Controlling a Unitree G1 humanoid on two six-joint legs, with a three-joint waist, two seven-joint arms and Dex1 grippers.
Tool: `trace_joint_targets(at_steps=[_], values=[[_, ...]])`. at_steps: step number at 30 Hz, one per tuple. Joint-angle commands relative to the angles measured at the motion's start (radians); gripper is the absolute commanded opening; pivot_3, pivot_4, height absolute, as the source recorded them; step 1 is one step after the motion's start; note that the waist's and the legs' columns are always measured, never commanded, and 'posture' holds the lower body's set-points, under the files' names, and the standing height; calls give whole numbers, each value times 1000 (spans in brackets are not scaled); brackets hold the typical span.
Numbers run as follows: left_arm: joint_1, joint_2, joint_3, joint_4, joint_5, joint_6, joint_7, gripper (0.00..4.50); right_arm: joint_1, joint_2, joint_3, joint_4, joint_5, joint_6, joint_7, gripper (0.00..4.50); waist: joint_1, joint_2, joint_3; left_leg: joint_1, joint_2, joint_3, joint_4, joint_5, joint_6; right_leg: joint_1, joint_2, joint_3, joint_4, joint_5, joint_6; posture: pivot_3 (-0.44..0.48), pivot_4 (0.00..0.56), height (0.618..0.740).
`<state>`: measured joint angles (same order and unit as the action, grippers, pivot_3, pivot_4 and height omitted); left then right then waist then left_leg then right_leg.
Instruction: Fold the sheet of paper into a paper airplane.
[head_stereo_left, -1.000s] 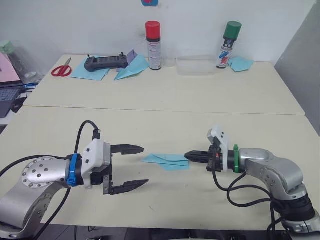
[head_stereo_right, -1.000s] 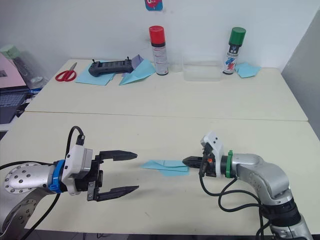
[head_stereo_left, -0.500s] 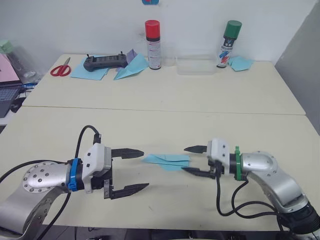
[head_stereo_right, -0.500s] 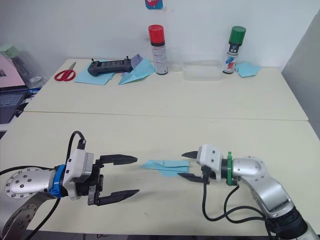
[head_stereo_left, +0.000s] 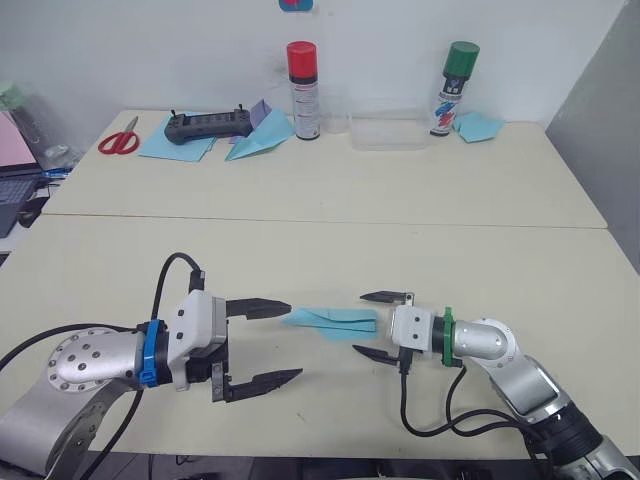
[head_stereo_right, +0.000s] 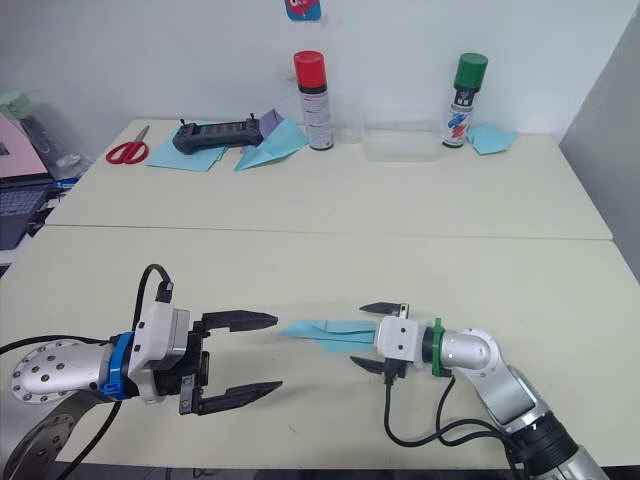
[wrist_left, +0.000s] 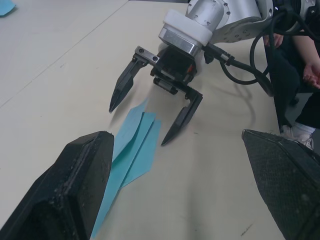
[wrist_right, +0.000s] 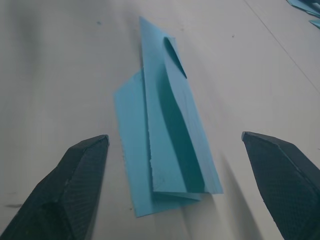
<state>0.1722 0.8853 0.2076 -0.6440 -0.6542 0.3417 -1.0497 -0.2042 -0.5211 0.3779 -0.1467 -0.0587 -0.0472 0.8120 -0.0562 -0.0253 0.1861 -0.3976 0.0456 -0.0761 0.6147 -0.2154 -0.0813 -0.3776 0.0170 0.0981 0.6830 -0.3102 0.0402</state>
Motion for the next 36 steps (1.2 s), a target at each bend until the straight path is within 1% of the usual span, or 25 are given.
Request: trace_joint_targets(at_steps=[1,3,4,7,11,12,14,15,18,19,21,25,28,29,32,33,36], values=[[4,1,31,-21,0,-6,6,4500,-22,14,-19,10,9,2,-4,3891,0,0,0,0,0,0,0,0,0,0,0,0,0,0,0,0,150,740],[6,0,35,-23,-2,-2,11,4500,-27,16,-21,22,13,3,2,3196,1,0,0,0,0,0,1,0,0,1,0,0,0,0,0,0,150,740],[6,-1,34,-26,-3,1,15,4500,-32,16,-23,32,10,6,2,2736,1,0,0,0,0,0,1,0,0,1,0,0,0,0,0,0,150,740],[8,-1,33,-32,-3,-1,20,4500,-43,9,-22,53,-2,0,4,1751,1,0,0,0,0,0,1,0,0,1,0,0,0,0,0,0,150,740],[20,-2,34,-36,10,-17,14,4500,-54,-12,-28,71,7,-28,28,237,1,0,0,0,0,0,0,0,0,1,0,0,0,2,-4,0,150,740],[17,-3,37,-37,7,-13,17,4500,-52,-19,-38,55,28,-18,43,20,1,0,0,0,0,0,1,0,0,1,0,0,0,2,-4,0,150,740],[15,-3,40,-40,5,-11,20,4500,-46,-27,-49,34,54,-4,60,20,1,0,0,0,0,0,1,0,0,1,0,0,0,2,-4,0,150,740],[12,-1,40,-38,7,-14,17,4500,-38,-35,-62,1,90,54,79,20,1,0,0,0,0,0,1,0,0,1,0,0,0,2,-4,0,150,740],[-18,11,57,-3,13,-25,2,4500,-21,1,-204,-175,403,624,20,20,3,0,0,-1,0,-1,0,0,0,1,0,-1,0,2,-4,0,150,740],[-22,14,63,5,15,-27,-4,4500,-21,12,-240,-210,459,733,-9,20,5,0,0,0,0,-2,1,0,0,1,0,-1,1,3,-4,0,150,740],[-19,16,68,13,18,-30,-15,4500,-10,-1,-254,-255,485,830,-31,20,6,0,0,0,0,-2,1,0,0,1,0,-1,1,3,-5,0,150,740],[-11,3,45,3,29,-36,-15,4500,25,-39,-235,-289,450,834,-46,20,5,0,0,-1,-1,-2,1,0,0,1,0,-1,-1,0,-1,0,150,740],[-15,-4,35,1,30,-34,-10,4500,31,-58,-239,-316,440,819,-48,650,5,0,0,-1,-1,-1,1,0,0,0,0,0,-1,0,0,0,150,740],[-15,-5,32,3,31,-35,-11,4500,33,-64,-246,-327,442,818,-50,971,5,0,0,-1,-1,-1,1,0,0,0,0,0,-1,0,0,0,150,740],[-18,-10,22,15,41,-44,-16,4500,40,-97,-261,-358,442,799,-42,2093,5,0,0,-1,0,-1,0,0,0,0,0,0,-1,0,0,0,150,740],[-22,-12,17,20,45,-46,-17,4500,40,-108,-266,-367,440,790,-40,2404,4,0,0,-1,0,-1,0,0,0,0,0,0,-1,0,0,0,150,740],[-30,-16,8,29,55,-49,-17,4500,40,-135,-270,-383,430,761,-40,3559,4,0,0,-2,-1,-1,1,0,0,0,0,0,-1,0,0,0,150,740]])
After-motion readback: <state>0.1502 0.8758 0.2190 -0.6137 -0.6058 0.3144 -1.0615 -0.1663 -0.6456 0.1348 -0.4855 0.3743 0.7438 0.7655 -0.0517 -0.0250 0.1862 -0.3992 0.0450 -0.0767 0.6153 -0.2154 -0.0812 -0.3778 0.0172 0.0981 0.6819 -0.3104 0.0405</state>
